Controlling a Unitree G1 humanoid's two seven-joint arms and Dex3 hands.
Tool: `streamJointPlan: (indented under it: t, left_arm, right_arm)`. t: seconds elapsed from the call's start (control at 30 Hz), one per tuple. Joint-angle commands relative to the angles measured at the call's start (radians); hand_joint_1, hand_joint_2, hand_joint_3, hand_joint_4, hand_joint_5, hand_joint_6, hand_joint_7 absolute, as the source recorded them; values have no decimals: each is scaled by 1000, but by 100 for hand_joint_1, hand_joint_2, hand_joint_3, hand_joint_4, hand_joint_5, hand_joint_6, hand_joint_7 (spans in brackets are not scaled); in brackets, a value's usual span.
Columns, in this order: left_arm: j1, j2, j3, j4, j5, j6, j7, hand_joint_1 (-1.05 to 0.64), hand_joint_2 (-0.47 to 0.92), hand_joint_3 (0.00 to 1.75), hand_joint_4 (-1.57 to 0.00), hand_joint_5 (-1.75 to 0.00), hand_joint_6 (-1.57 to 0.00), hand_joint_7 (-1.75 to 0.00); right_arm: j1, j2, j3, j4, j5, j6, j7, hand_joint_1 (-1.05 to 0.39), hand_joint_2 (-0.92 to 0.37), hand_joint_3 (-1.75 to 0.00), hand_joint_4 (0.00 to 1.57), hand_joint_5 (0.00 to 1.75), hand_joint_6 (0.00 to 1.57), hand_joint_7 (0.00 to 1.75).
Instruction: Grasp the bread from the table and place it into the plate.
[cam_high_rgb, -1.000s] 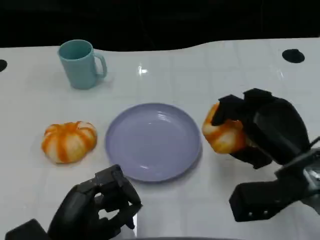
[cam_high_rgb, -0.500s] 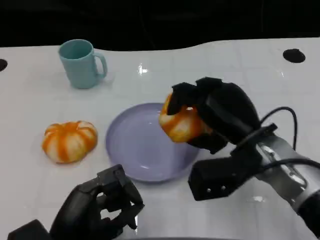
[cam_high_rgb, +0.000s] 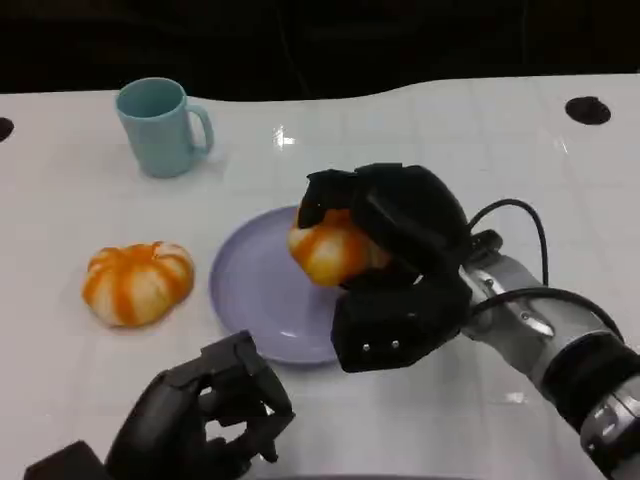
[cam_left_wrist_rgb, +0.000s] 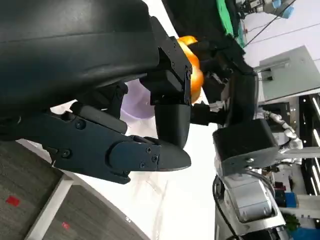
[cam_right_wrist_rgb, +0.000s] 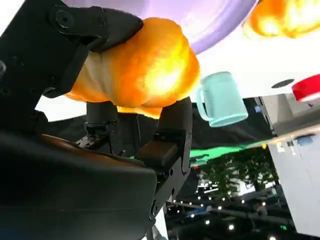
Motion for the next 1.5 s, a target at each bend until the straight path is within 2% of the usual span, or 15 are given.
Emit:
streamJointPlan:
  t: [0.03, 0.07, 0.13, 0.23, 0.3, 0.6, 0.83, 0.93, 1.07, 1.2, 1.37, 1.4, 1.43, 1.5]
  left_arm:
    - [13, 10, 3, -19, -9, -9, 1, -51, 92, 33, -69, -175, -59, -158]
    - [14, 11, 4, -21, -8, -5, 2, -51, 92, 33, -69, -175, -59, -158]
    - [13, 12, 5, -18, -6, -9, 2, -52, 92, 32, -68, -175, -58, -157]
    - [14, 12, 6, -18, -4, -6, 4, -51, 92, 32, -68, -175, -58, -157]
    - [13, 11, 6, -17, -2, -6, 7, -51, 92, 32, -67, -175, -58, -157]
    - [17, 7, 6, -34, 0, 26, 18, -50, 92, 32, -68, -175, -59, -158]
    - [33, 6, 5, -49, -7, 19, 15, -50, 92, 32, -68, -175, -57, -159]
    - [33, 6, 6, -46, -3, 9, 16, -50, 92, 33, -67, -175, -57, -160]
    - [28, 9, 7, -37, -5, -3, 9, -51, 92, 33, -68, -175, -57, -159]
    - [30, 12, 8, -38, -13, -2, 4, -51, 92, 31, -69, -175, -58, -158]
    - [33, 13, 8, -37, -18, -3, 4, -50, 92, 30, -69, -175, -60, -158]
    - [33, 13, 9, -38, -19, -1, 4, -50, 92, 30, -70, -175, -60, -158]
    - [33, 13, 9, -38, -19, -1, 4, -50, 92, 30, -70, -175, -60, -158]
    - [32, 14, 9, -37, -19, 0, 4, -50, 92, 30, -70, -175, -60, -158]
  right_arm:
    - [-33, -18, 14, -22, 17, 55, 134, -39, -84, -25, 52, 61, 67, 14]
    - [-31, -24, 18, -32, 17, 61, 163, -42, -87, -18, 47, 50, 62, 7]
    - [-25, -36, 23, -48, 18, 71, 220, -52, -91, -18, 29, 31, 46, 1]
    - [-13, -51, 26, -87, 24, 105, 312, -67, -92, -29, 9, 21, 28, 0]
    - [-1, -64, 26, -118, 28, 117, 351, -74, -92, -33, 4, 21, 21, 0]
    - [55, -126, 15, -257, 72, 134, 480, -86, -92, -39, 0, 22, 13, 0]
    - [157, -187, -9, -428, 99, 125, 508, -82, -92, -35, 1, 28, 13, 0]
    - [233, -223, -45, -527, 122, 95, 477, -75, -92, -26, 0, 50, 20, 3]
    - [347, -275, -101, -665, 147, 62, 443, -68, -92, -22, 4, 65, 28, 6]
    - [466, -311, -158, -747, 178, -28, 358, -57, -92, -15, 21, 76, 45, 14]
    - [581, -313, -219, -815, 216, -81, 303, -43, -92, -7, 43, 86, 62, 23]
    - [607, -305, -233, -829, 230, -85, 292, -38, -91, -5, 49, 93, 68, 28]
    - [627, -298, -243, -840, 242, -86, 285, -29, -90, -5, 56, 108, 74, 39]
    - [671, -283, -265, -863, 279, -74, 283, -23, -89, -6, 63, 123, 74, 61]
